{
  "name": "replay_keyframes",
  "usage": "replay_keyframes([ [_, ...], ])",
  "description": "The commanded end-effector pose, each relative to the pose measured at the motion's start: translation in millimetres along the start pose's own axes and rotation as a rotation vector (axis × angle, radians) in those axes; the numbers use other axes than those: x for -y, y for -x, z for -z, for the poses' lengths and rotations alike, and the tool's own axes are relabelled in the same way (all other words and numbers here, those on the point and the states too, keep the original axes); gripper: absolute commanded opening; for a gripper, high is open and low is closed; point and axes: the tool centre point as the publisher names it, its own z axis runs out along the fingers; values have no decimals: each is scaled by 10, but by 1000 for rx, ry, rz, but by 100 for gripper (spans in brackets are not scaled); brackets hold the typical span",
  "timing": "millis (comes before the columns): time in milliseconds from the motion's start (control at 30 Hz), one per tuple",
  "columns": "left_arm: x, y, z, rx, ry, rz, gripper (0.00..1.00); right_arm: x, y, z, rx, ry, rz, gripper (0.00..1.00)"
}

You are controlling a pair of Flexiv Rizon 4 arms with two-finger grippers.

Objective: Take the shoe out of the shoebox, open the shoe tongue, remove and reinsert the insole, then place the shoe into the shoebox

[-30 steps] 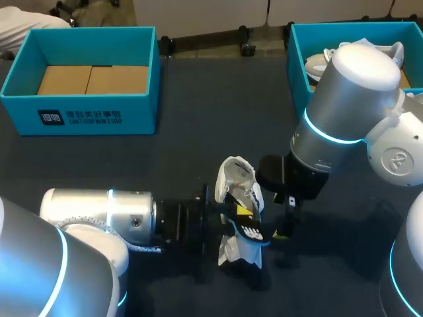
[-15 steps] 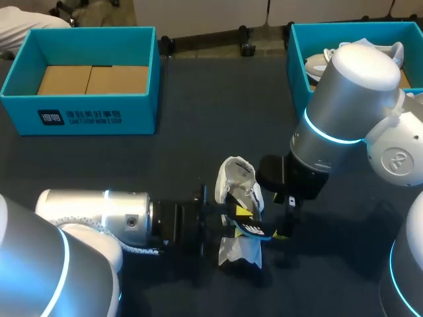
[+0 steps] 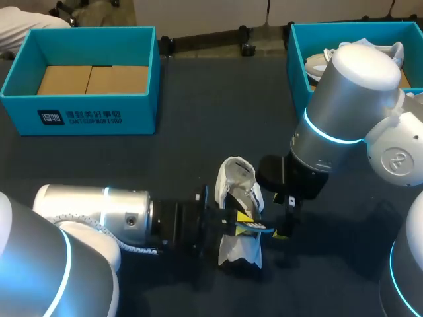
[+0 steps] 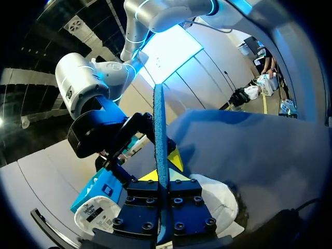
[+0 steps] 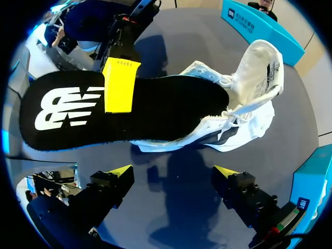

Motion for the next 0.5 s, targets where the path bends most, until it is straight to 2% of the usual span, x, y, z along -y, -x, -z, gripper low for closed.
replay_keyframes([
  [33,-95,-51,23,-1,4,-32,0,5,-6,-11,1,1,0,100],
  [500,-320,-41,2,11,10,-129,0,5,-6,-11,1,1,0,100],
])
